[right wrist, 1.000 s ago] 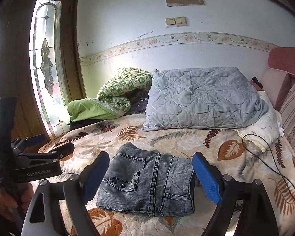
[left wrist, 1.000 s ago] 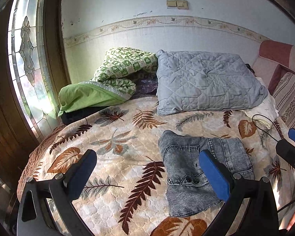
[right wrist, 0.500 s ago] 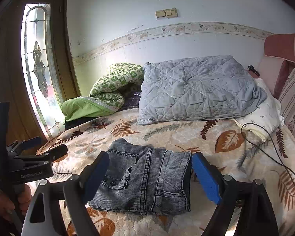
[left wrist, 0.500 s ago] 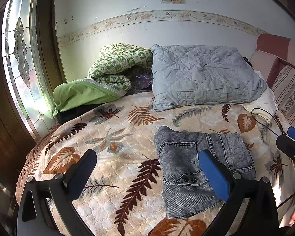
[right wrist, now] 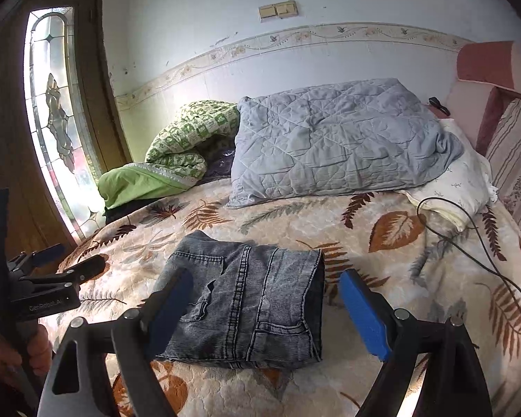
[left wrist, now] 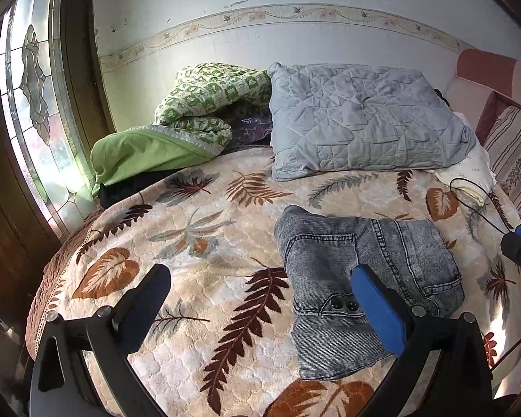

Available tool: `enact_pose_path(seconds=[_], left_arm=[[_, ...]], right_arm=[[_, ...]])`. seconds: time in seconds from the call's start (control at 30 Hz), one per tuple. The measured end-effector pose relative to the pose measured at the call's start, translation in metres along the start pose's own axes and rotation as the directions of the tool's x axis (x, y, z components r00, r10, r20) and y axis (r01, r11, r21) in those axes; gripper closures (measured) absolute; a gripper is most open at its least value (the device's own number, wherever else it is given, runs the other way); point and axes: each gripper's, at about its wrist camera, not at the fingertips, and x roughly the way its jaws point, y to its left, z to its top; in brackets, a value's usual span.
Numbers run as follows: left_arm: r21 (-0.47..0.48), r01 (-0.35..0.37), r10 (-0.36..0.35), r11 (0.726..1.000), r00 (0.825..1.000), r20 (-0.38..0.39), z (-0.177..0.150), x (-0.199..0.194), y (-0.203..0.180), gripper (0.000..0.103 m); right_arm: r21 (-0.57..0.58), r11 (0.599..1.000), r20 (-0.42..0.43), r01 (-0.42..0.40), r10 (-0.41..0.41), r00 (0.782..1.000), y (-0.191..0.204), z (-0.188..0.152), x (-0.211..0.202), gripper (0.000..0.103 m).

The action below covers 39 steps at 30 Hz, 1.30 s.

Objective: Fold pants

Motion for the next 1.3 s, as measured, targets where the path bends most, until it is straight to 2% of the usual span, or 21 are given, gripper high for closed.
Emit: enact_pose_path(seconds=[0.13, 0.2, 0.27, 0.33, 0.47, 0.5, 0.57, 0.67, 0.7, 0.8, 0.9, 0.97, 1.0, 1.03, 1.1, 1.13, 1.17, 1.2, 1.23, 1.3], left_arm=[[0.010, 0.021, -0.021, 1.000, 0.998, -0.055, -0.010, 0.026, 0.001, 0.000], [-0.002, 0.043, -0.043, 0.999, 0.992, -0.121, -0.019, 0.050, 0.002, 0.000], [-0.050, 0.076, -0.085, 0.996, 0.973, -0.214, -0.029, 0.077, 0.005, 0.000], [-0.111, 0.093, -0.120, 0.989, 0.956, -0.268, -0.037, 0.095, 0.011, 0.000], [-0.165, 0.139, -0.179, 0.976, 0.949, -0.259, -0.034, 0.107, 0.014, 0.000], [-0.168, 0.158, -0.199, 0.973, 0.942, -0.270, -0.030, 0.112, 0.013, 0.000], [-0.181, 0.180, -0.228, 0.967, 0.928, -0.295, -0.022, 0.120, 0.014, 0.000], [-0.174, 0.176, -0.220, 0.969, 0.935, -0.279, -0.014, 0.120, 0.021, 0.000], [-0.165, 0.178, -0.221, 0.970, 0.930, -0.293, -0.013, 0.125, 0.022, 0.000], [-0.182, 0.229, -0.279, 0.956, 0.900, -0.335, -0.016, 0.148, 0.018, 0.000], [-0.196, 0.304, -0.357, 0.932, 0.858, -0.369, -0.021, 0.166, 0.006, 0.000], [-0.197, 0.356, -0.406, 0.913, 0.831, -0.379, -0.022, 0.172, -0.005, 0.000], [-0.185, 0.381, -0.423, 0.906, 0.823, -0.380, -0.022, 0.173, -0.012, 0.000], [-0.165, 0.398, -0.430, 0.903, 0.820, -0.377, -0.022, 0.173, -0.019, 0.000], [-0.133, 0.412, -0.432, 0.901, 0.834, -0.343, -0.021, 0.170, -0.026, 0.006], [-0.134, 0.443, -0.461, 0.887, 0.823, -0.331, -0.019, 0.169, -0.028, 0.023], [-0.137, 0.467, -0.485, 0.874, 0.812, -0.326, -0.017, 0.169, -0.029, 0.036], [-0.130, 0.464, -0.480, 0.877, 0.818, -0.318, -0.015, 0.169, -0.030, 0.040], [-0.119, 0.464, -0.477, 0.878, 0.822, -0.311, -0.013, 0.168, -0.031, 0.050], [-0.093, 0.473, -0.478, 0.876, 0.829, -0.289, -0.009, 0.163, -0.032, 0.062]], right_arm=[[0.064, 0.997, -0.058, -0.045, 0.049, 0.997, -0.018, -0.006, 0.020, 0.015], [0.103, 0.990, -0.091, -0.093, 0.103, 0.991, -0.027, -0.011, 0.035, 0.015], [0.151, 0.982, -0.120, -0.117, 0.136, 0.983, -0.036, -0.018, 0.053, 0.016], [0.212, 0.966, -0.144, -0.146, 0.179, 0.973, -0.046, -0.024, 0.071, 0.023], [0.265, 0.954, -0.183, -0.142, 0.195, 0.964, -0.058, -0.031, 0.106, 0.027], [0.278, 0.949, -0.196, -0.146, 0.205, 0.959, -0.060, -0.031, 0.115, 0.027], [0.290, 0.952, -0.233, -0.095, 0.166, 0.958, -0.065, -0.032, 0.132, 0.029], [0.320, 0.945, -0.265, -0.069, 0.159, 0.951, -0.076, -0.036, 0.149, 0.029], [0.344, 0.936, -0.284, -0.072, 0.176, 0.942, -0.081, -0.038, 0.156, 0.029], [0.437, 0.893, -0.321, -0.103, 0.262, 0.910, -0.093, -0.049, 0.176, 0.029], [0.459, 0.876, -0.307, -0.147, 0.312, 0.899, -0.092, -0.051, 0.184, 0.029], [0.479, 0.854, -0.311, -0.202, 0.380, 0.871, -0.086, -0.051, 0.191, 0.029], [0.482, 0.848, -0.317, -0.221, 0.404, 0.858, -0.082, -0.051, 0.195, 0.029], [0.473, 0.850, -0.328, -0.231, 0.414, 0.849, -0.076, -0.051, 0.198, 0.034], [0.457, 0.860, -0.348, -0.225, 0.406, 0.845, -0.069, -0.050, 0.202, 0.044], [0.469, 0.853, -0.341, -0.228, 0.413, 0.845, -0.070, -0.051, 0.201, 0.057], [0.491, 0.838, -0.323, -0.240, 0.431, 0.843, -0.073, -0.052, 0.200, 0.061], [0.512, 0.822, -0.305, -0.250, 0.446, 0.841, -0.077, -0.054, 0.198, 0.067], [0.520, 0.815, -0.296, -0.255, 0.452, 0.841, -0.079, -0.056, 0.197, 0.069], [0.511, 0.821, -0.291, -0.254, 0.443, 0.848, -0.077, -0.057, 0.193, 0.071]])
